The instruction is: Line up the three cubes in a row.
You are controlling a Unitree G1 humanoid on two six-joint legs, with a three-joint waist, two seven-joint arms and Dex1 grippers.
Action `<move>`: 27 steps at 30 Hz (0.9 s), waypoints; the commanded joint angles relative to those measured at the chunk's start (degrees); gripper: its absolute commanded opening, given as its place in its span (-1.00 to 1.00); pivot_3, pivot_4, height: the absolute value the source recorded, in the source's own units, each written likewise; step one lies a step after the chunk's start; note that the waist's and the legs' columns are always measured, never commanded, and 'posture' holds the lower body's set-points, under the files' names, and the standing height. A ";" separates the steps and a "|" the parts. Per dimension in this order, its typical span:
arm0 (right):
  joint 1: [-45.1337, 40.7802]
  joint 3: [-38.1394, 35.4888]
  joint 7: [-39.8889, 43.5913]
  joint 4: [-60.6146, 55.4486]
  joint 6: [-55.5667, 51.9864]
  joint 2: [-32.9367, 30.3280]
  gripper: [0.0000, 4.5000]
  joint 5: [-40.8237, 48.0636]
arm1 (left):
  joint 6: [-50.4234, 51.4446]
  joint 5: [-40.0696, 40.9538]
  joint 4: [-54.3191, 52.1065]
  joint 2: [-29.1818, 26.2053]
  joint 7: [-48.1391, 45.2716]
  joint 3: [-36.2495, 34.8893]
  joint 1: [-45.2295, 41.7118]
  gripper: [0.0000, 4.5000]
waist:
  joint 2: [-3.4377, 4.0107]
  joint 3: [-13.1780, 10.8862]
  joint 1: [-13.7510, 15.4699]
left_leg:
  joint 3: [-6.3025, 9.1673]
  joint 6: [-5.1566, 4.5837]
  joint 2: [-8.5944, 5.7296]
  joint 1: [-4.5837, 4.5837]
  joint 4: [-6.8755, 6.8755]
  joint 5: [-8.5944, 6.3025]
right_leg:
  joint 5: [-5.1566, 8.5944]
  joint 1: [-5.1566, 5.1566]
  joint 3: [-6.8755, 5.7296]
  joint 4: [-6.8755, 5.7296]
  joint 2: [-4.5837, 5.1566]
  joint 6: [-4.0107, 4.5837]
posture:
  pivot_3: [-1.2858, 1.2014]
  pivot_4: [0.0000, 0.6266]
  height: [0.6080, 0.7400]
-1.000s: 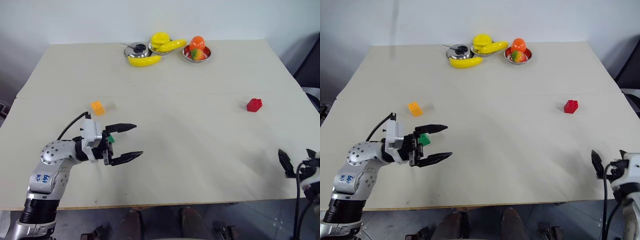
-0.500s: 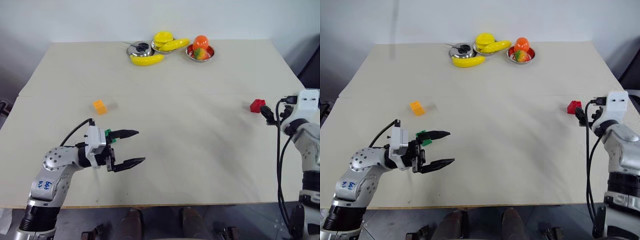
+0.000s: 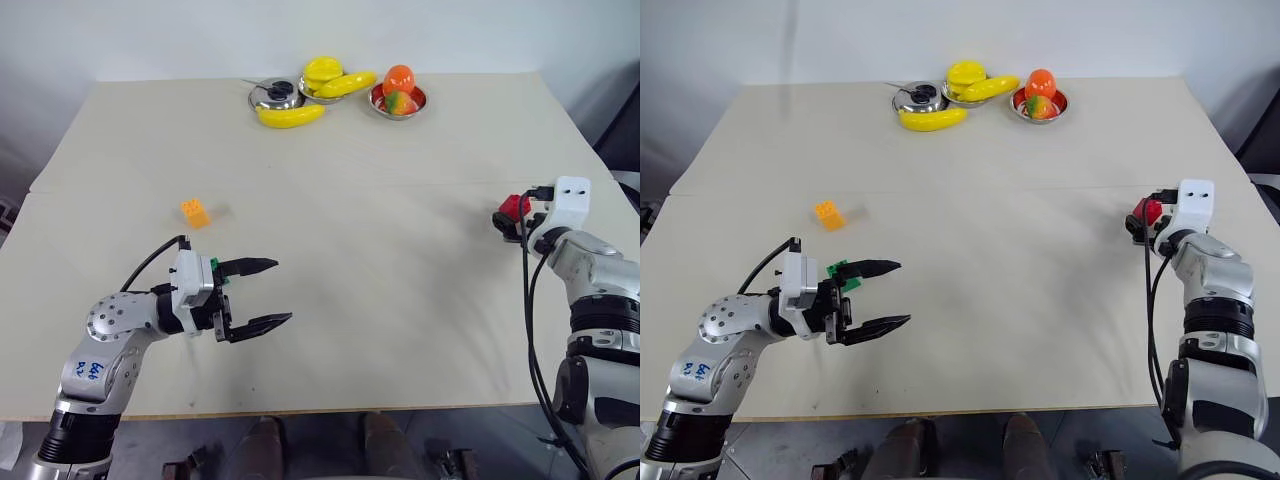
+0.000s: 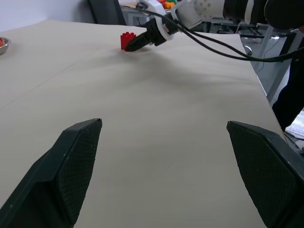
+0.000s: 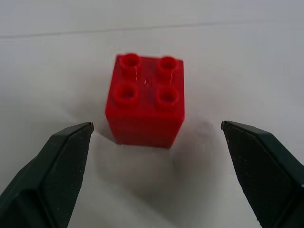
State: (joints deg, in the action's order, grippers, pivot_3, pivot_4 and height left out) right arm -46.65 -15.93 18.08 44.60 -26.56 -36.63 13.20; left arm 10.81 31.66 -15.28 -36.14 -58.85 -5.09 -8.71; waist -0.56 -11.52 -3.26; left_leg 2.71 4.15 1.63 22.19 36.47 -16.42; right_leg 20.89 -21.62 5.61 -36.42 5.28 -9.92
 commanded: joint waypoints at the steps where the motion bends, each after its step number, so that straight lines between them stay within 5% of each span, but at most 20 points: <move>1: -2.44 -0.23 -0.10 2.14 3.22 0.28 0.74 -0.64 | -0.45 0.05 -1.71 -0.24 -0.21 -0.31 -0.37 1.00 | 0.00 0.00 -0.15 | 0.01 0.00 0.00 0.00 0.01 0.00 | 0.00 0.00 0.00 0.00 -0.01 0.00 | 0.03 -0.52 1.00; 9: -2.51 -0.07 3.18 3.15 8.12 1.18 -0.35 -0.99 | -0.15 0.60 -2.17 -0.56 0.08 -1.34 0.00 1.00 | 0.00 0.00 -0.30 | 0.01 0.00 0.02 0.00 0.02 0.00 | 0.00 0.00 0.00 -0.04 -0.02 0.00 | 0.03 -0.52 1.00; 14: 1.04 3.51 22.59 -4.62 13.06 1.08 -0.35 1.84 | -0.95 1.28 -1.61 -1.00 -1.12 -3.22 1.66 1.00 | 0.01 0.00 -0.34 | 0.01 0.00 0.02 -0.01 0.03 0.00 | 0.00 0.00 0.00 -0.04 -0.02 0.00 | 0.03 -0.52 1.00; 18: 7.46 14.41 55.49 -19.47 16.83 -3.46 -0.35 5.58 | -1.08 1.96 0.14 -4.34 -5.61 -5.56 4.28 1.00 | 0.06 -0.04 -0.65 | 0.01 -0.03 0.09 0.00 0.00 -0.02 | 0.00 0.00 -0.04 -0.05 -0.08 0.00 | 0.03 -0.52 1.00; 23: 7.24 23.28 68.64 -18.20 23.97 -4.83 -0.35 0.67 | -1.03 1.86 0.81 -4.98 -6.84 -6.43 5.04 1.00 | 0.06 -0.04 -0.24 | 0.03 -0.19 0.04 -0.01 0.32 -0.12 | 0.00 0.09 -0.06 0.01 -0.01 -0.01 | 0.03 -0.52 1.00; 27: 5.59 24.82 70.27 -14.67 26.30 -3.16 -0.35 -0.51 | -1.02 1.56 0.96 -4.85 -7.06 -6.40 5.05 1.00 | 0.05 -0.04 0.05 | 0.05 -0.21 0.04 0.01 0.52 -0.14 | 0.00 0.09 -0.05 -0.10 0.00 -0.01 | 0.03 -0.52 1.00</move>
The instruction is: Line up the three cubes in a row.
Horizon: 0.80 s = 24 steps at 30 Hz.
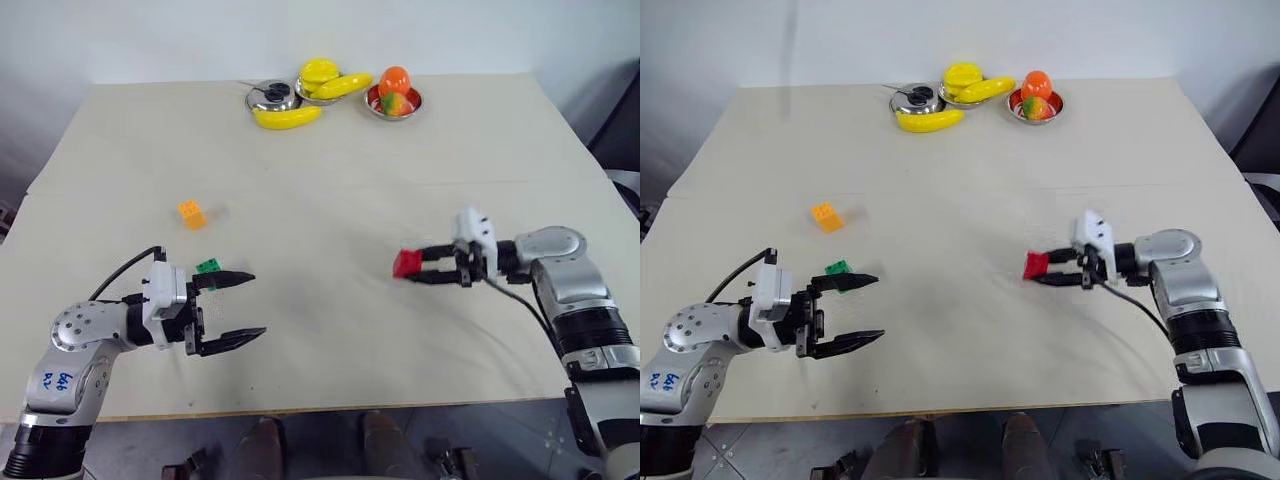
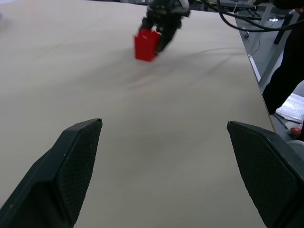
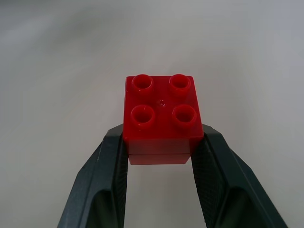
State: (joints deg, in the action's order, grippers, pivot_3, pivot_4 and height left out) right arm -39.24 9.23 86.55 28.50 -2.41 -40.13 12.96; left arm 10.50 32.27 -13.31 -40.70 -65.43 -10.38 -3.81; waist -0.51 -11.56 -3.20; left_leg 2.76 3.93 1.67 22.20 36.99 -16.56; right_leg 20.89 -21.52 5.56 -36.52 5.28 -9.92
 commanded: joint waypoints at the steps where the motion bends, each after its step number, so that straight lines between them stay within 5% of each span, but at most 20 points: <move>1: -2.49 0.74 2.86 3.12 3.14 0.85 -0.35 -1.14 | -0.70 0.92 -1.51 -0.23 -0.41 -1.07 0.59 1.00 | 0.00 0.00 -0.04 | 0.00 0.00 -0.01 0.00 0.00 0.00 | 0.00 0.00 0.00 -0.01 0.01 0.00 | 0.03 -0.52 1.00; 13: -7.15 2.12 4.85 20.81 20.96 0.54 -0.35 -5.10 | -0.11 1.24 -1.49 -1.04 -1.04 -2.02 0.91 1.00 | -0.02 0.01 0.08 | 0.01 0.00 -0.02 -0.04 0.18 0.00 | -0.06 0.10 0.00 -0.09 0.03 -0.08 | 0.03 -0.52 1.00; 24: -7.27 6.57 5.95 22.88 23.29 -6.64 -0.35 -2.01 | 0.61 1.60 -1.14 -2.11 -1.42 -3.13 0.86 1.00 | -0.03 0.02 1.00 | 0.03 0.00 -0.09 -0.05 0.21 0.00 | -0.07 0.12 -0.01 -0.12 0.11 -0.08 | 0.03 -0.52 1.00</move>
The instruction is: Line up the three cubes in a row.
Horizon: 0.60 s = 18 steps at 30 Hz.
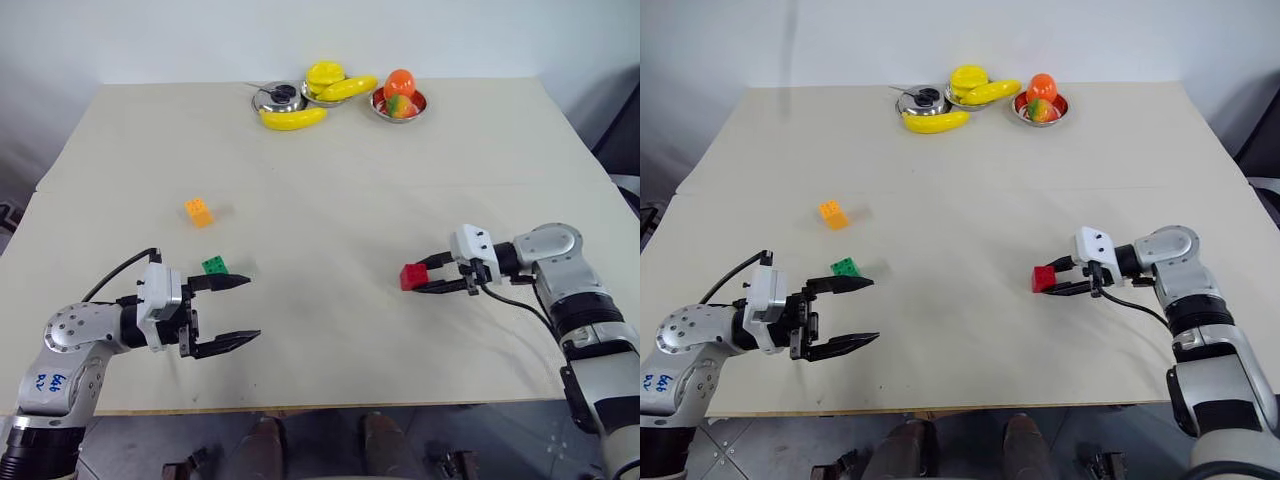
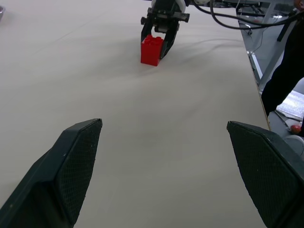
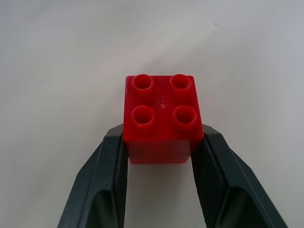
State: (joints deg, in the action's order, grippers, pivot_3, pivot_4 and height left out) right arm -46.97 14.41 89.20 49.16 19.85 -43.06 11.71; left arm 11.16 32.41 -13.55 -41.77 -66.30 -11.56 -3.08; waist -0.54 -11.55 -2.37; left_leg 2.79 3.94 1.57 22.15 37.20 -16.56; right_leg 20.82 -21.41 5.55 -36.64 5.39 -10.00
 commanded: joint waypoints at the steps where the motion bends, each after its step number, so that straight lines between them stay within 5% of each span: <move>1: 0.28 2.10 3.30 2.21 -0.03 -4.19 -0.35 -0.32 | -0.13 1.41 -0.73 -1.06 -0.71 -2.01 0.16 1.00 | 0.00 0.00 0.36 | 0.00 0.00 0.00 0.00 0.00 0.00 | 0.00 0.00 0.00 0.00 0.00 0.00 | 0.03 -0.52 1.00; 4: -0.03 2.87 3.30 2.04 -0.84 -4.20 -0.35 0.49 | -0.10 1.20 -0.78 -0.80 -0.72 -1.92 0.12 1.00 | 0.00 0.00 0.55 | -0.01 -0.04 0.00 0.00 0.01 -0.02 | 0.00 0.00 0.00 0.01 -0.01 0.00 | 0.03 -0.52 1.00; 14: 0.65 1.44 3.30 1.03 1.36 -4.37 0.99 2.88 | -0.23 1.12 -0.64 -0.89 -0.71 -2.32 0.32 1.00 | 0.01 -0.01 0.20 | -0.03 -0.01 0.05 0.00 -0.07 0.00 | 0.00 -0.07 0.00 0.03 -0.06 0.00 | 0.03 -0.52 1.00; 18: 2.24 -0.36 3.30 -5.81 0.70 -8.14 0.99 10.15 | 0.12 1.87 -1.67 -0.57 0.64 -4.07 1.62 1.00 | 0.08 -0.05 0.14 | -0.04 -0.02 0.05 0.03 -0.09 -0.01 | 0.00 -0.09 0.01 0.05 -0.05 0.00 | 0.03 -0.52 1.00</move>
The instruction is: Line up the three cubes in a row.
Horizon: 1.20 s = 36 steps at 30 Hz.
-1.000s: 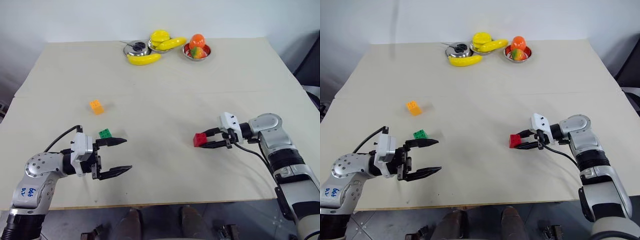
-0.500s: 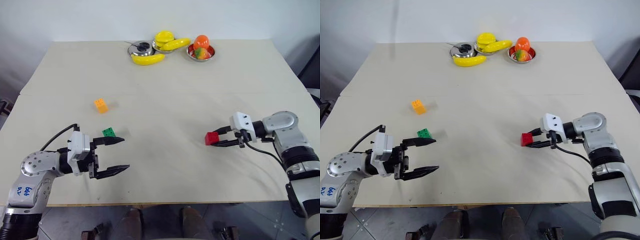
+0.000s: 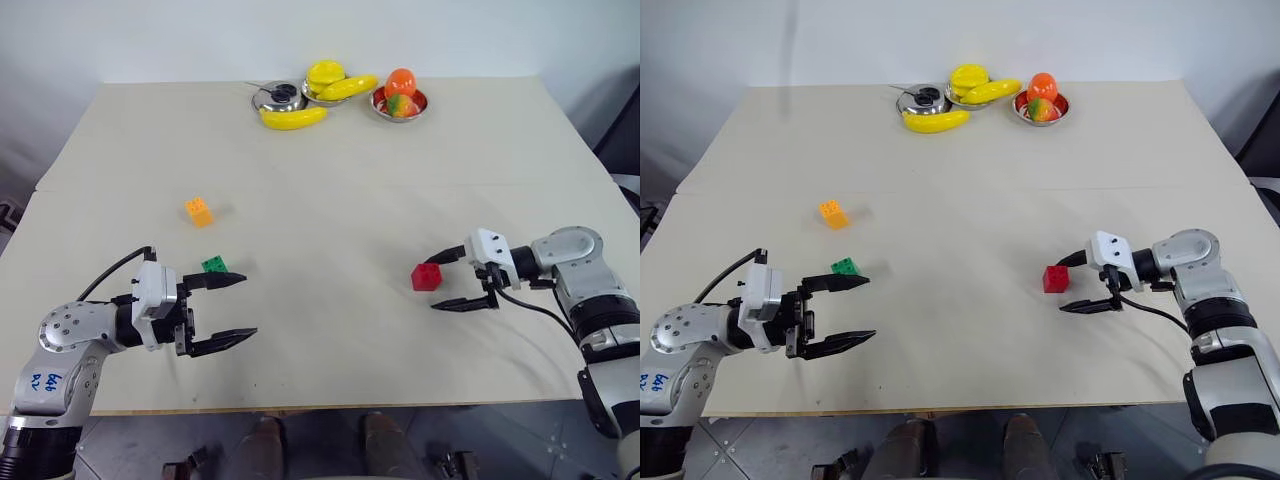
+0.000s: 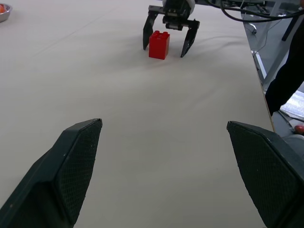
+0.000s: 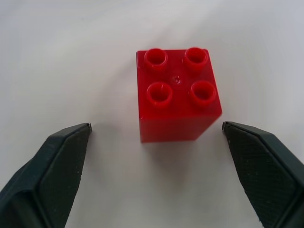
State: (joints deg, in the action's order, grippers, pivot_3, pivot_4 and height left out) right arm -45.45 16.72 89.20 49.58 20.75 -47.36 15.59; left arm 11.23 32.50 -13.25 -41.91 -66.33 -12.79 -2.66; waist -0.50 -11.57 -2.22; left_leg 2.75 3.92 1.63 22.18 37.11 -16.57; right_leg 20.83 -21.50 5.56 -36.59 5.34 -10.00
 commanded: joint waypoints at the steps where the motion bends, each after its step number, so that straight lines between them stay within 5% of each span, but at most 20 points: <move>1: 3.58 -3.18 3.30 -12.25 -3.13 -7.13 0.99 12.70 | 0.82 2.93 -2.66 -0.12 2.00 -5.17 2.85 1.00 | 0.06 -0.04 0.02 | -0.01 0.00 0.00 0.00 0.00 0.00 | 0.00 0.00 0.00 0.01 0.01 0.00 | 0.03 -0.52 1.00; 6: 15.26 -15.43 1.22 -27.95 -19.62 -13.17 0.99 26.89 | -0.55 4.63 -4.46 5.34 8.52 -16.98 16.28 1.00 | 0.06 -0.04 -0.17 | 0.00 -0.20 0.04 0.04 -0.08 -0.18 | 0.02 -0.01 0.00 0.13 0.02 0.05 | 0.03 -0.52 1.00; 16: 36.08 -34.68 -8.56 -37.69 -15.52 -6.53 0.99 24.92 | -10.12 1.05 10.38 11.58 13.75 -27.99 25.05 1.00 | -0.13 -0.07 0.80 | -0.04 -0.21 -0.01 -0.02 0.09 -0.26 | 0.00 0.13 -0.01 0.21 -0.01 0.00 | 0.03 -0.52 1.00; 21: 38.37 -37.84 -4.67 -38.78 -12.21 -2.71 0.99 25.36 | -10.36 -0.97 13.24 7.70 9.28 -21.34 20.74 1.00 | -0.23 -0.03 0.65 | -0.02 -0.19 0.04 -0.09 0.02 -0.25 | -0.03 0.29 -0.07 0.40 -0.05 -0.06 | 0.03 -0.52 1.00; 27: 39.74 -37.93 -2.91 -38.81 -15.52 -4.57 0.99 23.42 | -11.35 -6.38 19.24 4.53 6.75 -9.86 5.80 1.00 | -0.20 -0.03 0.66 | -0.01 -0.14 0.03 -0.10 0.02 -0.21 | -0.08 0.29 -0.08 0.38 -0.04 -0.13 | 0.03 -0.52 1.00; 36: 46.65 -41.27 -3.38 -45.79 -20.48 -5.59 0.99 23.93 | -14.75 -11.61 35.31 7.89 6.20 -0.04 -15.09 1.00 | -0.18 -0.02 0.80 | -0.13 -0.12 0.02 -0.04 0.12 -0.20 | -0.07 0.06 -0.02 0.09 -0.03 -0.13 | 0.03 -0.52 1.00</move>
State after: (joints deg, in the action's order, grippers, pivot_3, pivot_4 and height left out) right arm 0.65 -21.93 85.74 5.91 0.86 -52.34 38.36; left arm -1.90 21.43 20.78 -34.19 -59.62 -13.20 -17.15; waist -0.67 -11.59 -1.42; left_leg 2.62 3.80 1.64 22.15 37.23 -16.77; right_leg 20.75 -21.43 5.54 -36.50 5.32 -10.12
